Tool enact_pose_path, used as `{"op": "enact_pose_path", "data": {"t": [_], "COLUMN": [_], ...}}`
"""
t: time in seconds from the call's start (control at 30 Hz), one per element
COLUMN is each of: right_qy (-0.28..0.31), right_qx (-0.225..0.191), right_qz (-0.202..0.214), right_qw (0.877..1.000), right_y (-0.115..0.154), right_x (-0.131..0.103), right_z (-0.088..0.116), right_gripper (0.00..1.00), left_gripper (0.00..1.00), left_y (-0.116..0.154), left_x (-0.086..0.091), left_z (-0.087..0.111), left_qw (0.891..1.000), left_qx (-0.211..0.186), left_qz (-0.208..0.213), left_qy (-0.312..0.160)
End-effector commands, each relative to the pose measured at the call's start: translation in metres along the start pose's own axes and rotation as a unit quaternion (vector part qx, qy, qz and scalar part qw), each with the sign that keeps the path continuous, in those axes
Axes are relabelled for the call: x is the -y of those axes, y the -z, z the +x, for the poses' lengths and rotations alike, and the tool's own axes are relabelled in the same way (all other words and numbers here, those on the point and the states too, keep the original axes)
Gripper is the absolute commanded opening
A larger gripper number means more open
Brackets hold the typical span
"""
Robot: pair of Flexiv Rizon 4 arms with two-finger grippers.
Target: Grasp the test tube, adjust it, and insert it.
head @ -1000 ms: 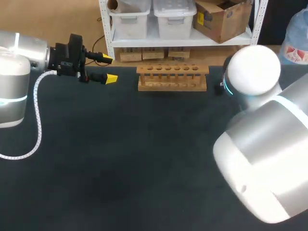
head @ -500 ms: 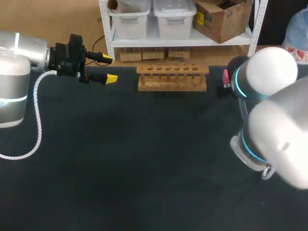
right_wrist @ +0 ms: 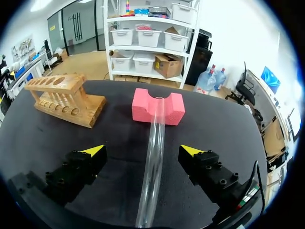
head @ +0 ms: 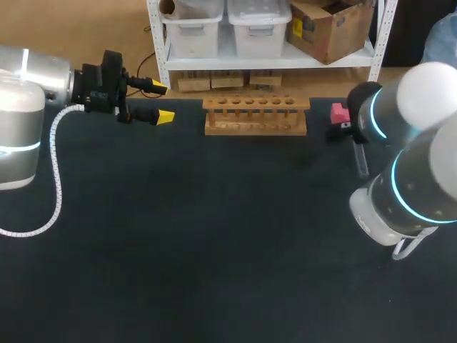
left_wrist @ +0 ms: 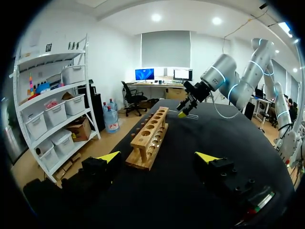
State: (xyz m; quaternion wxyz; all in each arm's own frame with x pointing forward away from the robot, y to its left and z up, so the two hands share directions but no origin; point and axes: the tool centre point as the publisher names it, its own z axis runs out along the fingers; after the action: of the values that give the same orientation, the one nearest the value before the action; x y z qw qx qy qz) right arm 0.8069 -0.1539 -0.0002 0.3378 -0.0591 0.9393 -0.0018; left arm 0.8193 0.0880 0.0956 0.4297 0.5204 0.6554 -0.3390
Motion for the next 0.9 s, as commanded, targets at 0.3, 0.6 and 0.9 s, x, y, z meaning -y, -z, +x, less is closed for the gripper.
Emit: {"op": "enact_pose_path", "data": {"t": [0.3,0.6,0.9], "right_qy": [0.006,0.005,0.009], "right_qx": [-0.010,-0.015,-0.018], "right_qz": [-0.069,-0.074,-0.075], "right_qw": [0.998,0.997,0.997], "right_y": [-0.009,-0.014,-0.015], "right_x": [0.003,0.007,0.009], "right_z": [0.001,0.003,0.003], "right_gripper": [1.00,0.93,0.78], "left_gripper": [1.00,1.00,1.00], "left_y": [0.000,0.000,0.000], "left_x": [0.002,0.002,0.002], "left_z": [0.001,0.001,0.001], "left_qw": [1.000,1.000,1.000], "left_qx": [0.001,0.001,0.001], "left_qz": [-0.003,-0.003,-0.003], "left_qy": [-0.001,-0.001,-0.001]}}
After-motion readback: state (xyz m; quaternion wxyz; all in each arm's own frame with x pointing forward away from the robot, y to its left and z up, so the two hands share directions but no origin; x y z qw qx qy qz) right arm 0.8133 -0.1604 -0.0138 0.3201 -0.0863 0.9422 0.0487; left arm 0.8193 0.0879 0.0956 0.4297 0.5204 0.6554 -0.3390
